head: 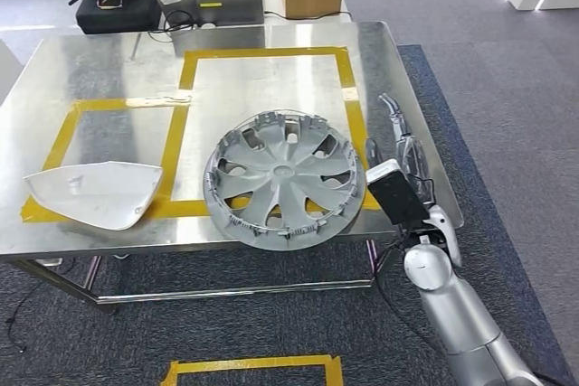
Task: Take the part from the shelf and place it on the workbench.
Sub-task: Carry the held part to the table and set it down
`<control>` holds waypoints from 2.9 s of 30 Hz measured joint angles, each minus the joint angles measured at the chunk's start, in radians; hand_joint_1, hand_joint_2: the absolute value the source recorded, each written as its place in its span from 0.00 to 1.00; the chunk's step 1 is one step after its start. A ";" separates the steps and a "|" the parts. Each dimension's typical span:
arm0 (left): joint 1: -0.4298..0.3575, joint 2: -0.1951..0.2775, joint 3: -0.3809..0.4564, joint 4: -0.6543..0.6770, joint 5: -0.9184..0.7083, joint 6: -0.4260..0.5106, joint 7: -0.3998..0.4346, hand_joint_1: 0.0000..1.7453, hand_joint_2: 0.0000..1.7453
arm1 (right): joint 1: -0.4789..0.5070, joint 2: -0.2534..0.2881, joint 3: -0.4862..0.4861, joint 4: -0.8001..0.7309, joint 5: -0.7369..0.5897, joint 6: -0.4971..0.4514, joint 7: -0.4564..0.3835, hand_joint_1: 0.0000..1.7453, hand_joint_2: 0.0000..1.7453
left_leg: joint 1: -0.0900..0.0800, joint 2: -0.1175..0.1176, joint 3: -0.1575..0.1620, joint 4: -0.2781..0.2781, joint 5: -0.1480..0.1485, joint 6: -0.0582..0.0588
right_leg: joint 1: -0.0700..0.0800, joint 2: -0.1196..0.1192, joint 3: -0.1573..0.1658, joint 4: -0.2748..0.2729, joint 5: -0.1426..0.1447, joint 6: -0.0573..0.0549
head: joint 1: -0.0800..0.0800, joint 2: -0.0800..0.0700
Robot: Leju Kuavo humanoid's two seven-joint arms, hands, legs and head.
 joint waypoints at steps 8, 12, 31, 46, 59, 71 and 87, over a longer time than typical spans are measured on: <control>0.000 -0.012 0.013 -0.004 0.006 0.019 -0.014 0.00 0.00 | 0.080 -0.003 -0.032 -0.146 -0.006 -0.038 -0.007 0.00 0.00 | -0.001 0.000 0.067 -0.171 0.060 0.039 | 0.002 0.003 -0.030 0.049 -0.042 0.038 | 0.004 0.000; -0.001 -0.016 0.014 -0.007 0.006 0.020 -0.015 0.00 0.00 | 0.099 -0.004 -0.043 -0.168 -0.008 -0.040 -0.008 0.00 0.00 | -0.001 0.002 0.054 -0.172 0.071 0.050 | -0.001 0.003 -0.123 0.282 -0.165 0.050 | 0.007 0.000; 0.001 -0.023 0.014 -0.009 -0.011 0.022 -0.015 0.00 0.00 | 0.151 -0.005 -0.051 -0.232 -0.005 -0.074 -0.021 0.00 0.00 | -0.006 0.001 0.069 -0.036 -0.027 0.007 | 0.010 -0.001 -0.007 -0.003 0.007 -0.006 | 0.004 0.000; 0.000 -0.025 0.014 -0.012 -0.025 0.031 -0.017 0.00 0.00 | 0.175 -0.028 -0.088 -0.259 0.002 -0.098 -0.019 0.00 0.00 | -0.009 0.007 0.061 -0.194 0.086 0.052 | -0.003 0.001 -0.014 0.157 -0.084 0.053 | 0.010 0.000; 0.003 -0.025 0.013 -0.013 -0.026 0.036 -0.027 0.00 0.00 | 0.203 -0.031 -0.094 -0.291 0.007 -0.108 -0.016 0.00 0.00 | -0.005 0.004 -0.011 0.098 -0.086 -0.003 | 0.003 -0.005 0.016 -0.022 0.009 -0.006 | 0.004 0.000; -0.001 -0.025 0.013 -0.018 -0.033 0.035 -0.025 0.00 0.00 | 0.214 -0.036 -0.096 -0.301 0.008 -0.109 -0.012 0.00 0.00 | -0.009 0.011 0.126 -0.203 0.043 0.057 | 0.001 0.000 -0.104 0.145 -0.090 0.047 | 0.009 0.000; 0.004 -0.026 0.013 -0.018 -0.039 0.032 -0.030 0.00 0.00 | 0.219 -0.038 -0.094 -0.311 0.023 -0.108 -0.007 0.00 0.00 | -0.006 0.006 -0.034 0.005 -0.046 -0.002 | 0.002 -0.008 0.068 -0.042 -0.020 -0.008 | 0.005 0.000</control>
